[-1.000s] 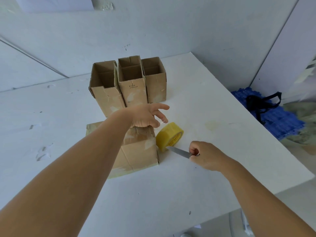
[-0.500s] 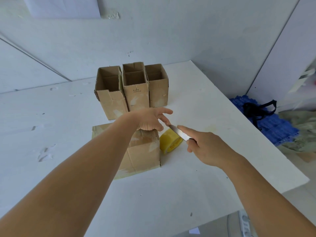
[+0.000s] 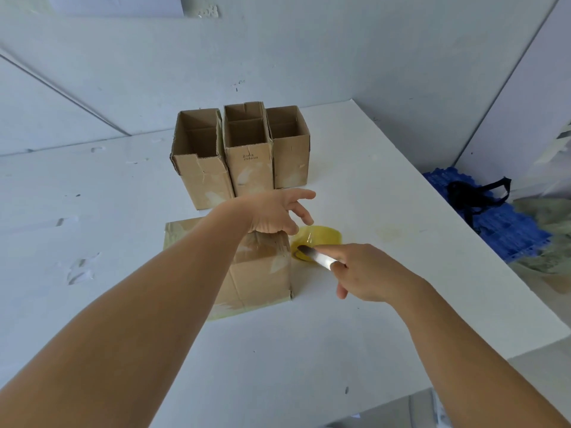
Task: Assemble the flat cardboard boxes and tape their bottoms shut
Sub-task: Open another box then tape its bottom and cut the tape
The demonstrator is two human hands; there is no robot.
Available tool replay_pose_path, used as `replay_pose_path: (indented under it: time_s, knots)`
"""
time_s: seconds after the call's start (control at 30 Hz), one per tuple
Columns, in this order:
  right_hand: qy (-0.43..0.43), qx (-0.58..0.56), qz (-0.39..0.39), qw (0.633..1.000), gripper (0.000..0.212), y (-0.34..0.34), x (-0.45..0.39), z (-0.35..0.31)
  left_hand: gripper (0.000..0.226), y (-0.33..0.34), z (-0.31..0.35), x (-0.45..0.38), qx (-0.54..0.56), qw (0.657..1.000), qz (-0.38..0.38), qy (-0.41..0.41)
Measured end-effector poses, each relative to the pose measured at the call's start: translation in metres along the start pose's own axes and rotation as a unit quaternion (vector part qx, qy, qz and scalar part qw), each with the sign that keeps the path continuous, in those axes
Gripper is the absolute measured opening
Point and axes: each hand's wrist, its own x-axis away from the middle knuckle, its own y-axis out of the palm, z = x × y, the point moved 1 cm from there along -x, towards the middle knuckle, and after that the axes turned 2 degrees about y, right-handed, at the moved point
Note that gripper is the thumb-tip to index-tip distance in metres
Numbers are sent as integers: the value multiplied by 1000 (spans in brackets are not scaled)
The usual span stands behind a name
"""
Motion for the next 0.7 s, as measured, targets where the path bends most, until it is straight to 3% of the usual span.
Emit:
replay_pose_path:
  time_s: [0.17, 0.27, 0.43, 0.7]
  knots:
    - [11, -95, 19, 995, 54, -23, 14, 20, 84, -1, 0, -4, 0, 1000, -2, -5]
    - [-8, -63, 78, 995, 52, -25, 11, 13, 84, -1, 0, -4, -6, 1000, -2, -3]
    - [-6, 28, 108, 994, 36, -18, 3, -5, 84, -1, 2, -2, -13, 1000, 1, -6]
    - [14, 59, 43, 997, 55, -25, -3, -16, 89, 0, 5, -1, -22, 999, -13, -25]
